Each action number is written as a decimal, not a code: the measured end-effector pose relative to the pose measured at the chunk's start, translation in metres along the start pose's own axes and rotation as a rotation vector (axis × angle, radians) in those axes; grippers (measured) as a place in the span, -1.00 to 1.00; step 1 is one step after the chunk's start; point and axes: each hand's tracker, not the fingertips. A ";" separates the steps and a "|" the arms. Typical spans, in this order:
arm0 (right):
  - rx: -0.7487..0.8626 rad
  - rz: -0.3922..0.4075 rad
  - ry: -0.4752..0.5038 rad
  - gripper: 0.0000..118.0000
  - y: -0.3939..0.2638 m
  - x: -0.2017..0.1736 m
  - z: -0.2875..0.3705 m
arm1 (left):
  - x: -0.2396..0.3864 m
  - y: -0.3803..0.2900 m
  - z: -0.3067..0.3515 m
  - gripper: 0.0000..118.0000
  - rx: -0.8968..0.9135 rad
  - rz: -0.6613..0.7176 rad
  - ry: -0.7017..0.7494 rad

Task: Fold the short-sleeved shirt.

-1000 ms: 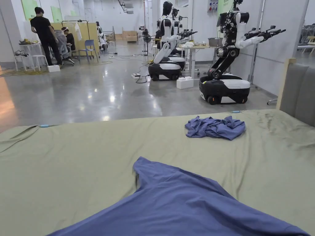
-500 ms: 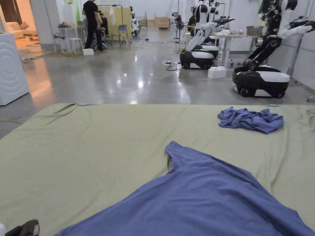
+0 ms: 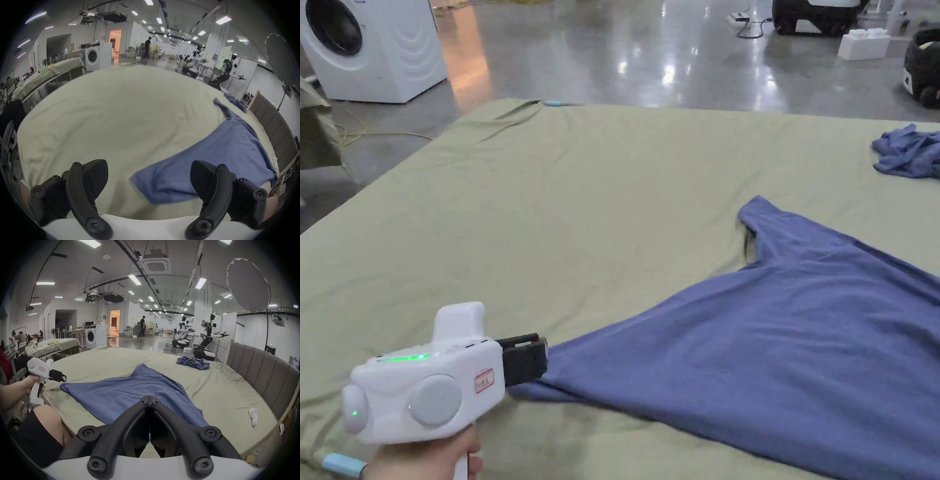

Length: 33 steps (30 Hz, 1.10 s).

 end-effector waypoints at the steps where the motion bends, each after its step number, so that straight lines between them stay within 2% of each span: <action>1: -0.005 0.000 -0.001 -0.96 0.000 -0.001 -0.002 | 0.000 -0.001 -0.012 0.86 -0.034 0.006 0.011; 3: -0.023 -0.013 0.008 -0.96 0.001 0.000 -0.006 | 0.003 -0.012 -0.025 0.60 -0.120 0.013 0.019; 4: -0.026 -0.018 0.010 -0.96 -0.007 0.007 -0.011 | 0.011 -0.018 -0.017 0.36 -0.061 -0.047 0.091; 5: -0.030 -0.019 0.010 -0.96 -0.007 0.009 -0.014 | 0.019 -0.021 -0.007 -0.08 0.007 -0.126 0.089; 6: -0.033 -0.021 0.012 -0.96 -0.006 0.011 -0.018 | 0.024 -0.023 0.000 -0.98 0.012 -0.150 0.057; 9: -0.056 -0.014 0.033 -0.96 -0.001 0.017 -0.042 | 0.034 -0.033 0.018 -0.98 0.036 -0.146 0.009; 10: -0.067 -0.008 0.048 -0.96 0.002 0.020 -0.055 | 0.035 -0.033 0.021 -0.98 0.025 -0.141 -0.069; 11: -0.086 -0.003 0.069 -0.96 0.007 0.023 -0.073 | 0.033 -0.038 0.029 -0.98 0.045 -0.120 -0.076; 13: -0.139 0.018 0.113 -0.96 0.021 0.028 -0.119 | 0.036 -0.035 0.041 -0.98 0.124 -0.118 -0.059; 15: -0.227 0.076 0.183 -0.90 0.038 0.034 -0.186 | 0.035 -0.032 0.055 -0.98 0.190 -0.086 -0.069; 16: -0.274 0.096 0.199 -0.52 0.045 0.037 -0.220 | 0.036 -0.028 0.058 -0.98 0.199 -0.069 -0.085; 17: -0.325 0.138 0.202 0.13 0.051 0.038 -0.261 | 0.036 -0.024 0.059 -0.98 0.198 -0.067 -0.095; 18: -0.366 0.184 0.172 0.94 0.056 0.039 -0.303 | 0.038 -0.021 0.059 -0.98 0.192 -0.076 -0.091; 19: -0.344 0.189 0.153 1.00 0.056 0.041 -0.329 | 0.040 -0.018 0.058 -0.98 0.194 -0.085 -0.089; 20: -0.327 0.192 0.153 0.99 0.061 0.048 -0.368 | 0.042 -0.016 0.057 -0.98 0.193 -0.110 -0.082; 21: -0.378 0.189 0.155 0.99 0.065 0.053 -0.400 | 0.043 -0.015 0.056 -0.98 0.193 -0.132 -0.073; 23: -0.450 0.185 0.103 0.99 0.065 0.061 -0.450 | 0.044 -0.014 0.052 -0.98 0.184 -0.139 -0.065; 26: -0.545 0.130 0.106 0.97 0.046 0.071 -0.490 | 0.044 -0.015 0.050 -0.98 0.171 -0.118 -0.072; 27: -0.568 0.135 0.111 0.93 0.042 0.073 -0.499 | 0.044 -0.016 0.049 -0.98 0.178 -0.109 -0.077; 28: -0.579 0.139 0.113 0.81 0.036 0.070 -0.500 | 0.046 -0.017 0.048 -0.98 0.181 -0.107 -0.072; 29: -0.598 0.122 0.128 0.38 0.031 0.072 -0.502 | 0.047 -0.017 0.045 -0.98 0.165 -0.120 -0.063; 30: -0.629 0.103 0.166 -0.73 0.027 0.074 -0.502 | 0.048 -0.017 0.044 -0.98 0.158 -0.128 -0.065; 31: -0.618 0.089 0.166 -0.93 0.025 0.075 -0.497 | 0.048 -0.016 0.042 -0.98 0.159 -0.131 -0.067; 33: -0.530 0.082 0.174 -0.93 0.027 0.066 -0.478 | 0.052 -0.014 0.044 -0.98 0.155 -0.137 -0.073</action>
